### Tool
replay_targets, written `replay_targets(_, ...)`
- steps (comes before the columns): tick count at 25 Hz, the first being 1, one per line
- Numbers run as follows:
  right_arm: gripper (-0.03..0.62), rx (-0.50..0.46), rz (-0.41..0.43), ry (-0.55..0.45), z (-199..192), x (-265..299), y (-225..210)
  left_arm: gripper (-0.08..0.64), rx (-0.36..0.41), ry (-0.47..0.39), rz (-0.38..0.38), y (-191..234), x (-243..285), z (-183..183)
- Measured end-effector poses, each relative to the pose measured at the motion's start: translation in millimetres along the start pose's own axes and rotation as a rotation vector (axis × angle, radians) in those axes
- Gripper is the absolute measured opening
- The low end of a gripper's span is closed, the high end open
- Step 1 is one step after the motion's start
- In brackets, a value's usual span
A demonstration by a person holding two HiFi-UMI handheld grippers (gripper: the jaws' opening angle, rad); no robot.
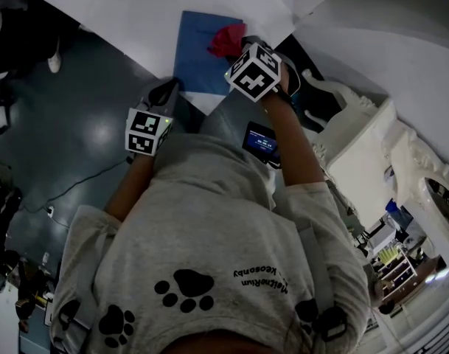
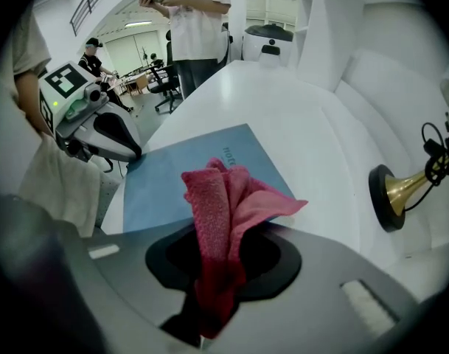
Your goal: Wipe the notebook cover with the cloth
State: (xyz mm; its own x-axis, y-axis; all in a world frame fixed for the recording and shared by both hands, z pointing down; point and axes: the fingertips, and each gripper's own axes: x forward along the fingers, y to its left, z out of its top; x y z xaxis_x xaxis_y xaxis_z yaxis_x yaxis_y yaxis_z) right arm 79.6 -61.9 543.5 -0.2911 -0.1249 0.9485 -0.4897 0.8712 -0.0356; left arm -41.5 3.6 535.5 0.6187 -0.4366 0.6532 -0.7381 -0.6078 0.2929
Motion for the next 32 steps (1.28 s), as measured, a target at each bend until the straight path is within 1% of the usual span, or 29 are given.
replay_targets(5, 0.095, 0.025, -0.022, 0.006, -4, -1, -2, -0.005, 0.008, -0.004, -0.008, 1, 1, 2)
replay_targets(9, 0.095, 0.053, -0.039, 0.062, -30, -1, -6, -0.005, 0.009, 0.000, -0.013, 0, 2, 3)
replay_targets(13, 0.095, 0.181, -0.031, 0.068, -59, -10, -11, -0.005, 0.015, 0.009, -0.016, 0, 3, 2)
replay_targets(15, 0.095, 0.217, -0.047, 0.070, -68, -19, -13, -0.005, 0.016, 0.010, -0.017, 0, 2, 3)
replay_targets(17, 0.095, 0.243, -0.059, 0.042, -67, -28, -11, -0.003, 0.013, 0.012, -0.020, 0, 2, 3)
replay_targets(20, 0.097, 0.237, -0.070, -0.017, -50, -41, -3, -0.003, 0.011, 0.022, -0.026, -2, 0, 1)
replay_targets(24, 0.097, 0.198, -0.073, -0.108, -12, -51, 8, -0.003, 0.011, 0.034, -0.030, -2, -4, -3)
replay_targets(28, 0.097, 0.136, -0.058, -0.190, 26, -54, 21, -0.003, 0.015, 0.031, -0.029, -5, -4, -4)
replay_targets(32, 0.097, 0.050, -0.018, -0.231, 58, -43, 42, -0.003, 0.009, 0.035, -0.028, -5, -4, -6)
